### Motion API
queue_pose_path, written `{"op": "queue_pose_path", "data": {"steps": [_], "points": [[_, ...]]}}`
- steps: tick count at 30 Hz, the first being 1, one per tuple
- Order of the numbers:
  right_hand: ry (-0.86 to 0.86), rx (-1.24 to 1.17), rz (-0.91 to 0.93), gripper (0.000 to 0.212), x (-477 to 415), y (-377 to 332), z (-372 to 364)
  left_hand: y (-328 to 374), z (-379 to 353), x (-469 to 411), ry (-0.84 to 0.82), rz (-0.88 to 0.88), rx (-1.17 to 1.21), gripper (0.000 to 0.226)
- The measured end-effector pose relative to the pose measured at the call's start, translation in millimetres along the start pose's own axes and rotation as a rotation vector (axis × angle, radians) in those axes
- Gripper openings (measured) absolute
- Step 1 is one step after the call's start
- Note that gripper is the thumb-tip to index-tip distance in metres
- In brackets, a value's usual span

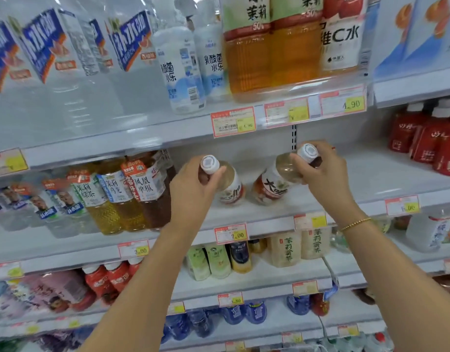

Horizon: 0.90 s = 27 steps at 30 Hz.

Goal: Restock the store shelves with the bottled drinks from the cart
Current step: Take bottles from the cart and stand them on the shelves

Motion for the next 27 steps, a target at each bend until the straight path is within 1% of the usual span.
{"op": "queue_pose_path", "data": {"steps": [2,3,5,6,7,8,9,10,11,13,15,17,19,21,23,25,27], "points": [[0.069,-0.107,-0.075,0.012,-12,10,3,-1,-9,-11,0.024,0.115,0.099,0.026],[0.086,-0.173,-0.114,0.009,-18,14,3,-4,-17,-18,0.03,0.184,0.185,0.027],[0.094,-0.263,-0.186,0.008,-34,20,-4,-5,-31,-27,-0.037,0.365,0.443,0.027],[0.087,-0.274,-0.214,0.011,-42,22,-9,-5,-41,-31,-0.089,0.436,0.558,0.024],[0.073,-0.274,-0.238,0.012,-50,22,-16,-3,-52,-34,-0.138,0.469,0.626,0.018],[0.054,-0.276,-0.259,0.012,-57,23,-23,0,-60,-37,-0.185,0.465,0.619,0.01],[0.021,-0.289,-0.277,0.01,-62,24,-32,4,-68,-39,-0.217,0.456,0.602,0.006],[-0.022,-0.316,-0.294,0.011,-64,26,-42,6,-74,-41,-0.225,0.446,0.58,0.01],[-0.073,-0.336,-0.313,0.016,-64,27,-53,9,-78,-44,-0.212,0.433,0.578,0.012],[-0.179,-0.229,-0.284,0.033,-59,32,-74,9,-83,-47,-0.203,0.423,0.555,0.015],[-0.26,-0.139,-0.227,0.052,-52,35,-91,-3,-89,-43,-0.28,0.379,0.492,0.039],[-0.287,-0.151,-0.244,0.061,-46,39,-98,-21,-96,-31,-0.402,0.361,0.443,0.061],[-0.324,-0.171,-0.279,0.069,-41,49,-97,-41,-103,-14,-0.505,0.407,0.359,0.081],[-0.426,-0.084,-0.326,0.074,-29,65,-93,-51,-109,0,-0.563,0.436,0.307,0.08],[-0.5,0.041,-0.371,0.077,-18,79,-91,-55,-112,2,-0.559,0.45,0.299,0.078],[-0.492,0.117,-0.377,0.081,-16,87,-94,-58,-113,-2,-0.532,0.473,0.269,0.081],[-0.5,0.181,-0.369,0.083,-24,89,-105,-65,-112,-9,-0.494,0.527,0.229,0.076]]}}
Point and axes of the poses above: each hand's wrist, its own x-axis away from the middle knuckle, its own z-axis out of the back of the hand, y = z × x, the point moved 3 cm from there along -x, towards the middle knuckle, and after that the axes turned 11 degrees about -x, right-handed, at the moved point
